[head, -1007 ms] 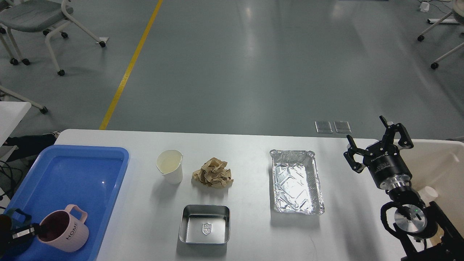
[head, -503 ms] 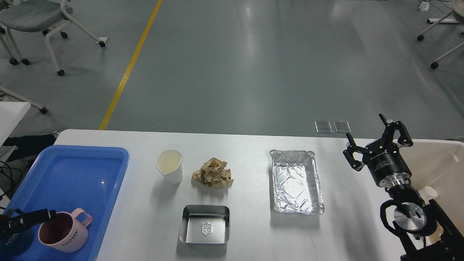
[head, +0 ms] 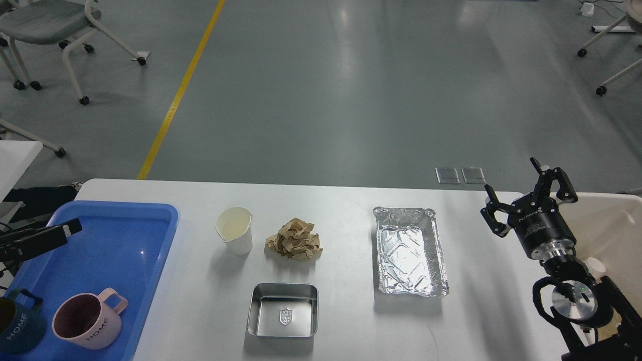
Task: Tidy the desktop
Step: 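Move the left gripper toward the small steel box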
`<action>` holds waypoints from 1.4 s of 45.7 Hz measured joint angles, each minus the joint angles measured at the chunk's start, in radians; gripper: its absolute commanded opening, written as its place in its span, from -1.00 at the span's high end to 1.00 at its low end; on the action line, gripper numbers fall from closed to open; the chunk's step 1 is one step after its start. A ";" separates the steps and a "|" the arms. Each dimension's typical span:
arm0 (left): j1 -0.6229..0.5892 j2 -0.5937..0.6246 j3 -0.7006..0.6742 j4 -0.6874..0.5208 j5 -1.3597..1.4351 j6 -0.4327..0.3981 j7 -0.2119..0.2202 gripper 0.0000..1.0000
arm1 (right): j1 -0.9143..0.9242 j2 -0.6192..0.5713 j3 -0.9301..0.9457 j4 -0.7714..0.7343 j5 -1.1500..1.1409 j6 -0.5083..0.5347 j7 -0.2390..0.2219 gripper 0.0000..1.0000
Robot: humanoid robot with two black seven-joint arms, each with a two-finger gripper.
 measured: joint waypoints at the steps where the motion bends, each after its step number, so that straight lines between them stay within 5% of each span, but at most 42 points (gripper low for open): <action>1: 0.000 0.005 -0.002 -0.006 0.000 0.007 0.000 -0.90 | 0.000 -0.003 0.000 0.000 0.000 0.000 0.000 -1.00; 24: -0.003 0.083 -0.064 -0.055 -0.082 0.017 -0.002 -0.90 | -0.003 -0.018 -0.004 0.003 0.001 0.000 0.000 -1.00; 31: -0.004 0.066 -0.063 -0.051 -0.099 -0.056 0.005 -0.90 | -0.004 -0.015 -0.005 0.003 0.001 0.000 0.000 -1.00; 49: -0.169 -0.231 0.010 0.018 -0.126 -0.220 0.075 -0.90 | 0.001 -0.012 -0.022 0.001 -0.001 0.000 0.000 -1.00; 55: -0.256 -0.326 0.143 0.060 -0.124 -0.224 0.122 -0.90 | -0.002 -0.010 -0.023 0.001 -0.001 -0.001 0.000 -1.00; 64: -0.369 -0.477 0.345 0.173 -0.124 -0.169 0.131 -0.90 | -0.007 -0.008 -0.023 0.001 -0.001 -0.001 0.000 -1.00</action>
